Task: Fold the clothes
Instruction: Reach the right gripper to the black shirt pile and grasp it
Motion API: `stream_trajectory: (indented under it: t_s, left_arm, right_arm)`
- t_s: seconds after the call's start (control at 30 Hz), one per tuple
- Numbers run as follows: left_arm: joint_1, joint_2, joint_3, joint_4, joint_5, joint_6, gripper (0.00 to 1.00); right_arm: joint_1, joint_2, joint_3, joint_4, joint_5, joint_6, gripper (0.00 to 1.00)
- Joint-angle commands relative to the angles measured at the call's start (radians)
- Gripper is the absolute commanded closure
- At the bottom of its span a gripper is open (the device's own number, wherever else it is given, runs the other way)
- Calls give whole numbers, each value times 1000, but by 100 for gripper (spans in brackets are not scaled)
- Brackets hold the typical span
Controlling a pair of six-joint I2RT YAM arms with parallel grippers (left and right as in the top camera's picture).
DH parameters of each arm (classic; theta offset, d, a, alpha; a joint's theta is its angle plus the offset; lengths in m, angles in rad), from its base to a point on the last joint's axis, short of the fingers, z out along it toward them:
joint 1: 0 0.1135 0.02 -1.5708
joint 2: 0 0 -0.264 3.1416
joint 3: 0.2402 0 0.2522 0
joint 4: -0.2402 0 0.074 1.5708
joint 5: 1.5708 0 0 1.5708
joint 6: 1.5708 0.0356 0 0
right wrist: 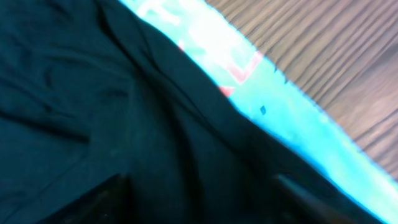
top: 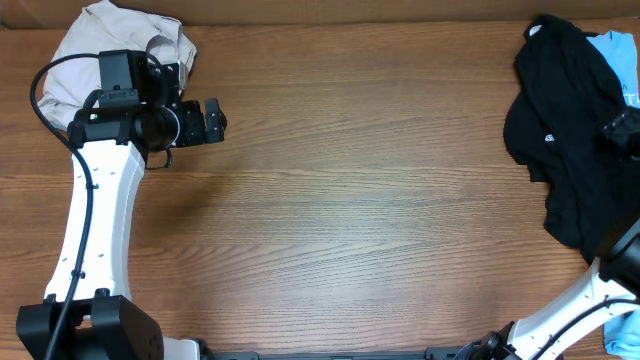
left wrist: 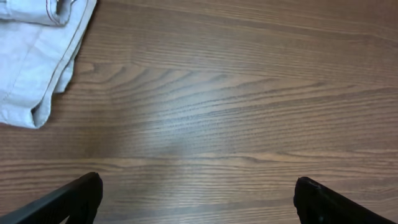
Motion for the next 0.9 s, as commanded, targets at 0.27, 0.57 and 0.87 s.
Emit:
stream_trajectory:
  t_s: [0.27, 0.57, 0.87]
  left_arm:
    - [10, -12, 21, 32, -3, -14, 0]
    - [10, -14, 46, 65, -2, -13, 1]
    - [10, -14, 226, 21, -2, -2, 0]
  right_arm:
    - [13, 22, 24, 19, -44, -12, 95]
    - [13, -117, 39, -38, -240, -13, 96]
    - [21, -378, 142, -334, -473, -14, 96]
